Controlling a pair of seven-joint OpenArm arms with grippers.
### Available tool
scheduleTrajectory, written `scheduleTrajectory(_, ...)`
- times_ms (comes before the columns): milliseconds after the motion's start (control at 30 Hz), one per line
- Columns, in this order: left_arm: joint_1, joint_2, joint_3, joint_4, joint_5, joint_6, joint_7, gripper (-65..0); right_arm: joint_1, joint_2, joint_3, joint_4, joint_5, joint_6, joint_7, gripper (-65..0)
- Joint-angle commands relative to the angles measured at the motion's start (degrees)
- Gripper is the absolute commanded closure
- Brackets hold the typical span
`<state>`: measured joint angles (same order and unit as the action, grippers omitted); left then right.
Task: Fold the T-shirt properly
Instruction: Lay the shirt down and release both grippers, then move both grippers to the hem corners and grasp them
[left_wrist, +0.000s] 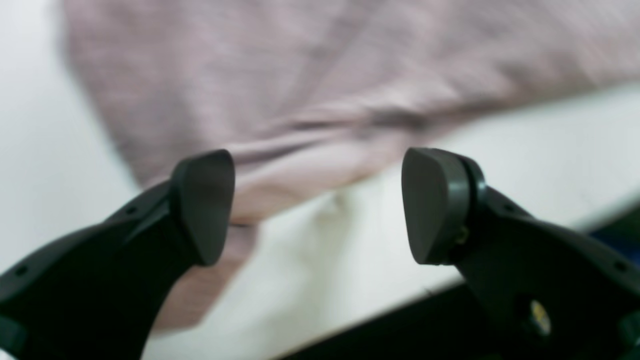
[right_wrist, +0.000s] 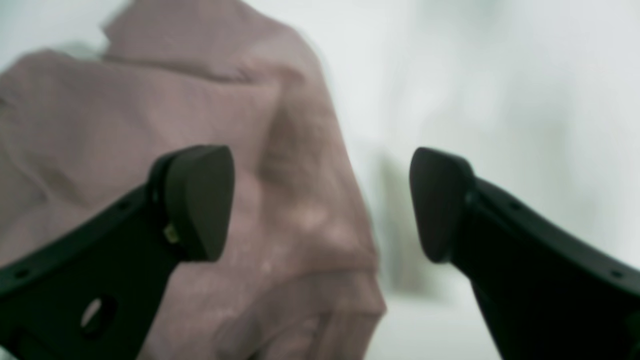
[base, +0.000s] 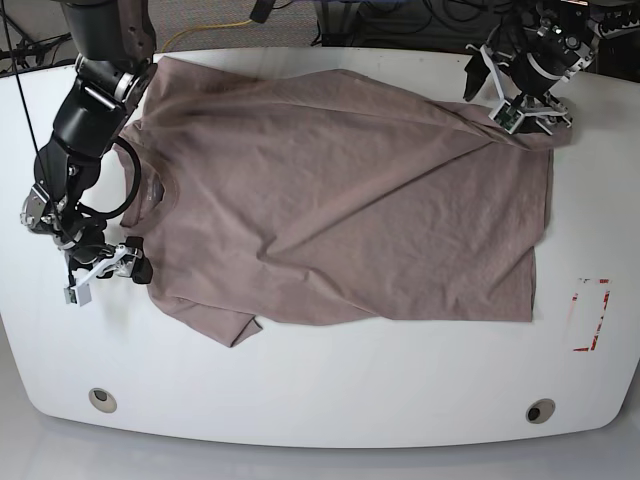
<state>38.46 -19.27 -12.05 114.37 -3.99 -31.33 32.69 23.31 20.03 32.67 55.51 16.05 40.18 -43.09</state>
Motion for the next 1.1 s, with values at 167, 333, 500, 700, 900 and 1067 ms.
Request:
scheduleTrajectory(167, -0.44, -0.65, -3.64, 0.93, -0.63, -8.67, 2.35, -41.5, 6.01, 4.19, -5.54, -14.67, 0.43, -0.18, 10.52, -52.5)
scheduleTrajectory(333, -3.42, -0.73, -3.81, 0.93, -5.37, -8.67, 2.43, -33.6, 6.45, 3.92, -5.81, -19.51, 0.34, -0.18, 15.09, -52.5)
scheduleTrajectory(500, -9.05, -0.29, -6.10, 0.84, -5.11, -8.67, 6.57, -33.8, 6.45, 2.43, -5.90, -19.59, 0.34, -0.18, 15.18, -52.5)
scheduleTrajectory(700, -21.27, -0.03, -9.70, 0.75, -5.11, -8.27, 15.97, -33.8, 6.45, 0.50, -5.90, -19.59, 0.34, -0.18, 15.27, -52.3)
scheduleTrajectory(900, -36.30, 2.87, -14.28, -4.43, -3.53, 3.24, 23.27, -36.8, 6.45, -1.00, -5.90, -19.59, 0.34, -0.18, 15.27, -39.0)
scheduleTrajectory(1067, -44.83, 3.93, -14.10, -11.47, -0.19, 8.69, 26.52, -54.7, 6.45, -1.26, -5.90, -19.59, 0.34, -0.18, 15.27, -19.3)
